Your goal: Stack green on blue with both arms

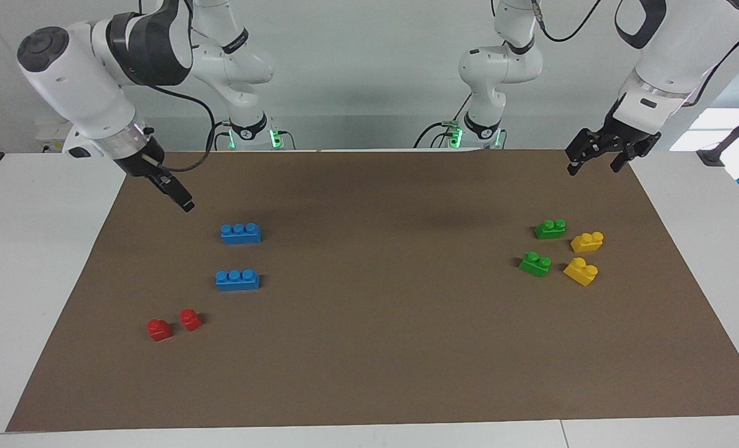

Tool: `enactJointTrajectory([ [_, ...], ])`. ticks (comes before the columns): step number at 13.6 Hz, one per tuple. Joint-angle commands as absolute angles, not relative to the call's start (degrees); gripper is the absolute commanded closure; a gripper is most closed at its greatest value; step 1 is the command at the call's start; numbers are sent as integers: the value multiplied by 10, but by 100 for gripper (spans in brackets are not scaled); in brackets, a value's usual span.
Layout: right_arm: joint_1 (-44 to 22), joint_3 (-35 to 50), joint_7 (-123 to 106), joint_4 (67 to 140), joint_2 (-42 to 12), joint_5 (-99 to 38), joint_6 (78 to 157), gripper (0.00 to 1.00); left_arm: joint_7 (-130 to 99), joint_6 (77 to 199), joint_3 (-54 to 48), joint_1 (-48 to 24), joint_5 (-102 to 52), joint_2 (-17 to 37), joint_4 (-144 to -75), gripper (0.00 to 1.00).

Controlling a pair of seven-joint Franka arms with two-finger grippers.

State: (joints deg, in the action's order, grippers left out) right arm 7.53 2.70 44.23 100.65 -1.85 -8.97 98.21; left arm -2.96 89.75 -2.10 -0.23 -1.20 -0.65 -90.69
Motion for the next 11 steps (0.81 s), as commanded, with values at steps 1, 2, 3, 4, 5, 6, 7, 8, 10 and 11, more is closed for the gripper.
enactJointTrajectory([
  [1,105,29,532,993,-59,-158,994,3,-21,915,-25,7,-7,-3,-915,0],
  [2,111,30,542,990,-75,-176,999,3,-25,925,-25,8,-8,-4,-923,0],
  [3,113,30,548,989,-90,-189,1011,3,-30,932,-24,8,-9,-4,-930,0],
  [4,116,30,554,989,-103,-207,1018,3,-46,944,-24,10,-9,-6,-941,0],
  [5,120,30,560,986,-116,-231,1020,3,-74,967,-24,11,-9,-10,-959,0],
  [6,120,30,562,981,-132,-253,1021,3,-103,994,-24,11,-10,-15,-982,0],
  [7,119,30,570,981,-141,-269,1029,3,-132,1017,-25,10,-10,-17,-1003,0],
  [8,113,30,583,983,-147,-282,1044,3,-163,1035,-25,8,-10,-18,-1018,0],
  [10,107,31,601,983,-162,-322,1051,3,-238,1071,-25,5,-10,-16,-1049,0],
  [11,106,31,601,983,-169,-343,1057,3,-276,1091,-25,4,-11,-15,-1066,0],
])
